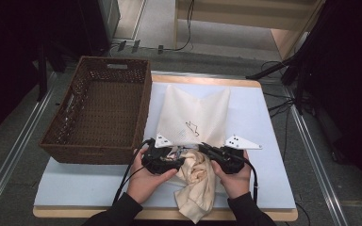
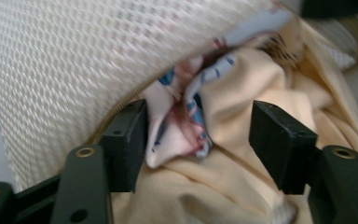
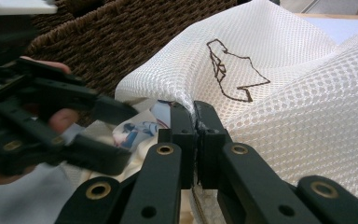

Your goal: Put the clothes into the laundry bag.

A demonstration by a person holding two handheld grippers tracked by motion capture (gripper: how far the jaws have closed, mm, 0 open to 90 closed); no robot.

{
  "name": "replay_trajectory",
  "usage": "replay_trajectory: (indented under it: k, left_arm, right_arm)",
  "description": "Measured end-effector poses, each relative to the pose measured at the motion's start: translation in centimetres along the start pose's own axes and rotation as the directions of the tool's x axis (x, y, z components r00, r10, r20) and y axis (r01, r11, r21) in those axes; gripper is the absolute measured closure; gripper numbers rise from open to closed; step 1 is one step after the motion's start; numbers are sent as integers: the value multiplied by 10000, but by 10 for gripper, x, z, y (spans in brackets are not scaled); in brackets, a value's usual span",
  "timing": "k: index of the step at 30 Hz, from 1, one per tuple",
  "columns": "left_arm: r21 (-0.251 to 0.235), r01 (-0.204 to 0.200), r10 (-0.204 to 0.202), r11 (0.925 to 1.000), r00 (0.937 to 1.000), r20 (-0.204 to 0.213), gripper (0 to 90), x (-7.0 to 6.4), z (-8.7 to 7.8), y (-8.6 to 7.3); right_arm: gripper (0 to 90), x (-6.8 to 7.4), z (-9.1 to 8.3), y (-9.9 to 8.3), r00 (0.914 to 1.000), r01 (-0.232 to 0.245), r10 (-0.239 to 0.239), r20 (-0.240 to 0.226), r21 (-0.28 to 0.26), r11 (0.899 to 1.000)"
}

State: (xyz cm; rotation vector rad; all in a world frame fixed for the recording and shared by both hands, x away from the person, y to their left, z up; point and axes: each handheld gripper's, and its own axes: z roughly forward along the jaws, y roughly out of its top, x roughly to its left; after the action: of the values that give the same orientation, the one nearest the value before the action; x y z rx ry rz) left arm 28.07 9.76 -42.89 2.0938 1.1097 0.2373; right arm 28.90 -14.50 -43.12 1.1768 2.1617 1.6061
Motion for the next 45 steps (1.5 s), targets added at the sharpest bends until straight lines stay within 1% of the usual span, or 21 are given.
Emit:
replay_trajectory:
  k: [5, 6, 8, 10, 12, 13, 16, 18, 19, 21, 25, 28, 30, 32, 33, 34, 37, 39, 41, 43, 45]
  left_arm:
    - [-612, -190, 184, 9979, 9998, -103, 347, -8, -16, -4]
    - [-795, -122, 129, 9968, 9999, 85, 364, -10, -18, -5]
    - [-690, -240, 246, 9973, 9997, 73, 365, -15, -14, -8]
    - [-299, -476, 482, 9984, 9987, 188, 354, -23, -3, -12]
    - [-141, -802, 799, 9967, 9966, -200, 330, -31, 7, -16]
    - [-130, -832, 827, 9964, 9961, -321, 339, -32, 12, -16]
    - [3, -794, 792, 9968, 9947, -661, 436, -33, 23, -14]
    - [183, -1054, 1068, 9943, 9880, -1113, 570, -34, 29, -12]
    - [215, -964, 983, 9951, 9879, -1196, 649, -34, 30, -9]
    - [135, -741, 752, 9972, 9897, -1219, 788, -33, 30, -2]
    - [-502, -546, 492, 9972, 9935, -1026, 857, -30, 27, 12]
    - [-905, -296, 171, 9955, 9906, -1360, 859, -25, 30, 18]
    - [-607, -427, 322, 9972, 9857, -1652, 854, -20, 43, 15]
    - [-311, -323, 275, 9990, 9894, -1426, 837, -15, 53, 9]
    - [-438, -294, 234, 9986, 9909, -1322, 817, -15, 52, 6]
    - [-539, -336, 267, 9980, 9919, -1239, 793, -15, 49, 5]
    - [-697, -355, 288, 9969, 9950, -952, 628, -19, 34, 3]
    - [-835, -367, 285, 9958, 9948, -980, 540, -19, 20, 2]
    - [-1041, -162, 92, 9944, 9977, -679, 497, -17, 7, 0]
    - [-1005, -235, 182, 9947, 9984, -534, 473, -19, -1, -5]
    - [-869, -415, 406, 9953, 9991, -121, 452, -26, -4, -11]
  right_arm:
    - [883, 0, 1, -1, 10000, -11, 10, 33, 39, 10000]
    - [884, 0, 1, -1, 10000, 15, -15, 35, 41, 10000]
    - [883, 1, 2, -1, 10000, 18, -19, 53, 59, 10000]
    - [883, 2, 2, -1, 10000, 21, -21, 40, 70, 10000]
    - [883, 3, 3, -1, 10000, 20, -20, 45, 109, 9999]
    - [883, 3, 3, -1, 10000, 51, -52, 36, 120, 9999]
    - [884, 3, 4, -2, 10000, 40, -40, -28, 160, 9999]
    - [884, 4, 4, -2, 10000, 69, -67, -68, 173, 9998]
    - [884, 5, 5, -2, 9999, 38, -36, -94, 177, 9998]
    - [884, 6, 5, -2, 9999, 66, -64, -150, 171, 9998]
    - [884, 7, 3, -1, 9998, 64, -62, -195, 74, 10000]
    - [884, 7, 2, 0, 9998, 47, -46, -205, 34, 10000]
    - [884, 6, 1, 0, 9998, 57, -56, -188, 38, 10000]
    - [884, 5, 1, -1, 9998, 77, -75, -161, 116, 9999]
    - [884, 4, 2, -1, 9998, 101, -99, -149, 116, 9999]
    - [884, 4, 2, -2, 9998, 84, -82, -153, 125, 9999]
    - [884, 2, 2, -2, 9999, 116, -115, -73, 123, 9999]
    - [884, 2, 2, -2, 10000, 67, -66, -58, 132, 9999]
    - [884, 2, 2, -2, 9999, 104, -104, -44, 123, 9999]
    - [884, 2, 2, -2, 9999, 117, -117, -20, 127, 9999]
    - [884, 2, 3, -2, 9999, 105, -105, 0, 153, 9998]
